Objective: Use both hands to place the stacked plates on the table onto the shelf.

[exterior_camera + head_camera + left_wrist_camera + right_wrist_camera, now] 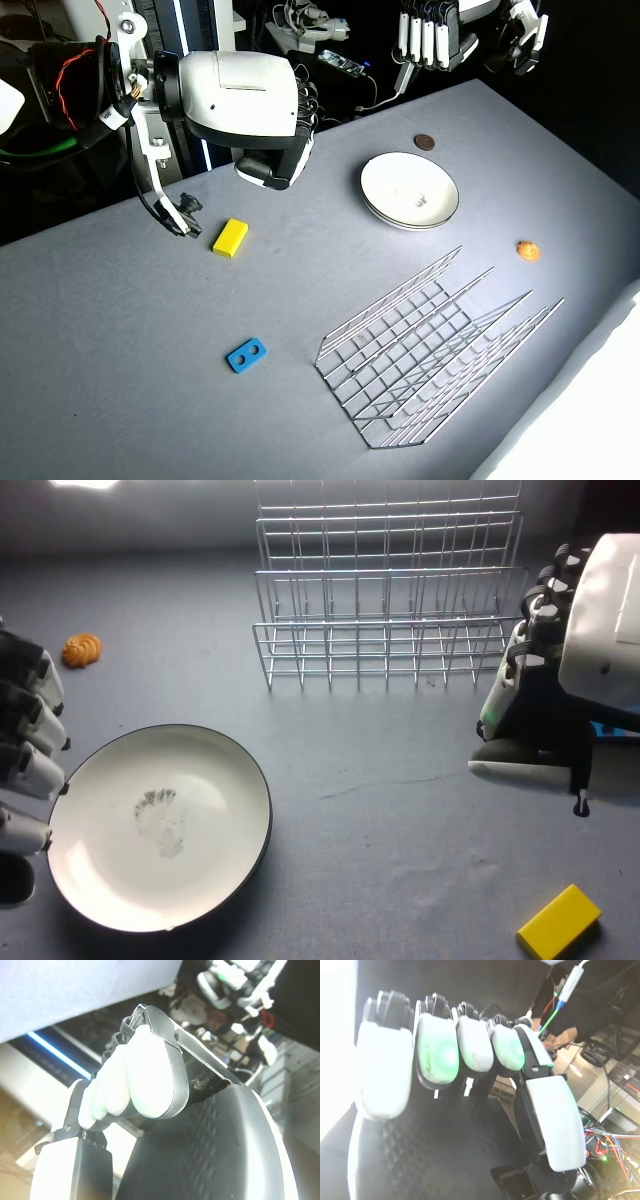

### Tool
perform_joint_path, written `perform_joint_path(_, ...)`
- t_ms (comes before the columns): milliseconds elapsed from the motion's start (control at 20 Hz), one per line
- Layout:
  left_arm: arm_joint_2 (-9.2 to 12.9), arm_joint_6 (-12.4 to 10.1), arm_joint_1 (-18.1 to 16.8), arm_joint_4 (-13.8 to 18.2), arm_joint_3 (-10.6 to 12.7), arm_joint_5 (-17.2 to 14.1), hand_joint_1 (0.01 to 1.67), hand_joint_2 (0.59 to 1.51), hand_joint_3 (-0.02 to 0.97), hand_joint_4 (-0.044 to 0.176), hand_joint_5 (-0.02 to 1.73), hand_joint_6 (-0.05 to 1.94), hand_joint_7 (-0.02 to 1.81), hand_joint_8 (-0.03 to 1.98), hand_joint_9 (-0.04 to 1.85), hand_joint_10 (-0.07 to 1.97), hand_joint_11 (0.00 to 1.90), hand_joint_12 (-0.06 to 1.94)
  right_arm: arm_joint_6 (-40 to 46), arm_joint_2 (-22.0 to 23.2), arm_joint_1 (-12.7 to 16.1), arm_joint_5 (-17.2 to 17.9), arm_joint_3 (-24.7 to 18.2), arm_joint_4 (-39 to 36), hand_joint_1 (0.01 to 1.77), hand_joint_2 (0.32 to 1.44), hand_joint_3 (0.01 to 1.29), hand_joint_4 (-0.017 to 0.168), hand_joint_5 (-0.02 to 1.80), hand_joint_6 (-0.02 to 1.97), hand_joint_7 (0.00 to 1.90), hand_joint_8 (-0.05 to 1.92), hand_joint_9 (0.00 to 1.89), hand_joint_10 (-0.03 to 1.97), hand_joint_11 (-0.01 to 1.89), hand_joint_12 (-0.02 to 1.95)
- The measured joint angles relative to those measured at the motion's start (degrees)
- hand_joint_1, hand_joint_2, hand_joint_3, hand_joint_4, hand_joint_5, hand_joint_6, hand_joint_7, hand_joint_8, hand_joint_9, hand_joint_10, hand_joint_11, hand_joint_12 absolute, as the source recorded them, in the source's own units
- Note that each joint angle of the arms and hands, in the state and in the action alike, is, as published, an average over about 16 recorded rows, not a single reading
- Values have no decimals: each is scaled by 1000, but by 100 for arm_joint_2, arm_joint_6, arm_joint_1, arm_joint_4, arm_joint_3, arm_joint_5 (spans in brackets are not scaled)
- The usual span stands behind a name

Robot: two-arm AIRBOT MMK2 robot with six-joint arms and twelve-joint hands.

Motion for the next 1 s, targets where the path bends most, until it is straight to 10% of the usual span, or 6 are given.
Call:
perform_joint_path(700,1,23,-21,5,-13,42,14,1165,27,-1,53,20,39,20,57,37,85,17,-711,-38,-87,182,-1,712,132,1159,15,-3,151,66,122,51,114,53,125,170)
perform_joint_path(1000,32,17,75,49,-63,62,13,1148,11,0,19,-15,14,-14,15,5,17,-14,-1313,-80,-210,456,-16,1216,259,1087,14,-2,80,20,50,15,36,7,24,110)
